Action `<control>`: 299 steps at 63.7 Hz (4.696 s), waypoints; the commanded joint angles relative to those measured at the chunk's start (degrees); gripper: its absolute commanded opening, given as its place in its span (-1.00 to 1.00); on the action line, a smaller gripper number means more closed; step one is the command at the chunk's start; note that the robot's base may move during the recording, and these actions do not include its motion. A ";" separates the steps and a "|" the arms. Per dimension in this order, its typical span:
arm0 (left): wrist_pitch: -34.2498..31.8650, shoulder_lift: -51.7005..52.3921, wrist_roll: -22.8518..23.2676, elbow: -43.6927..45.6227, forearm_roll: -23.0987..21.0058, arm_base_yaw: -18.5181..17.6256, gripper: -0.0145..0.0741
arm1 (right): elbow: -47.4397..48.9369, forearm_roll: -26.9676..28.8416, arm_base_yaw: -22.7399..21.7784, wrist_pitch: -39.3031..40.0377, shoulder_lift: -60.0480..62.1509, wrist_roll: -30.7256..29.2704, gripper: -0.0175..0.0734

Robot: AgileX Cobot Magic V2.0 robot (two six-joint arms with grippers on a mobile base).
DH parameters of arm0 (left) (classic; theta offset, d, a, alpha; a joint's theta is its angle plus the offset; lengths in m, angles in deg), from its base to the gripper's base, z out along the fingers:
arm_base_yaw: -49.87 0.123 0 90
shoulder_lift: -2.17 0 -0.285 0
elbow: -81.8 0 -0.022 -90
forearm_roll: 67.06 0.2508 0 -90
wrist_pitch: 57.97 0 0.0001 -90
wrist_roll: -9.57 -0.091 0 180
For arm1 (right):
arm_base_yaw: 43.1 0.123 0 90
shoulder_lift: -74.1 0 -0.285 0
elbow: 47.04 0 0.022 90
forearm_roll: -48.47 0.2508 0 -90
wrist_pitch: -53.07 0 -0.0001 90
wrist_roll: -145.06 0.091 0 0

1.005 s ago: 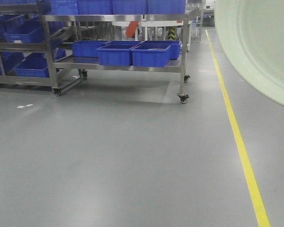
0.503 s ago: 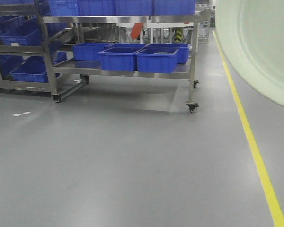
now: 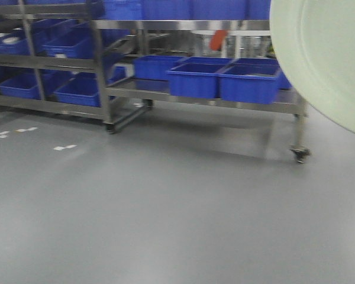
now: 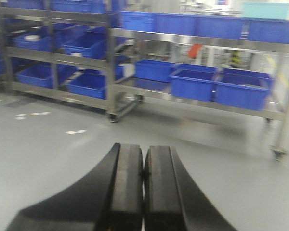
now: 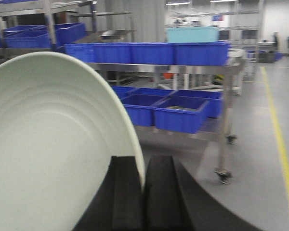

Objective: Place green plate on second shelf with right arm
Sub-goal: 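Drive the base away from the table holding the plate in the right gripper, then turn the base toward the rack of blue bins, plate held, then drive up to the shelf rack and stop before the blue bins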

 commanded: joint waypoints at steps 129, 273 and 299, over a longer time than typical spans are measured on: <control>-4.73 0.99 0.25 -2.34 -0.16 0.01 -0.38 | 1.94 0.44 0.04 6.44 -0.61 0.44 -0.55; -4.73 0.99 0.25 -2.34 -0.16 0.01 -0.38 | 1.94 0.44 0.04 6.44 -0.61 0.44 -0.55; -4.73 0.99 0.25 -2.34 -0.16 0.01 -0.38 | 1.94 0.44 0.04 6.44 -0.61 0.44 -0.55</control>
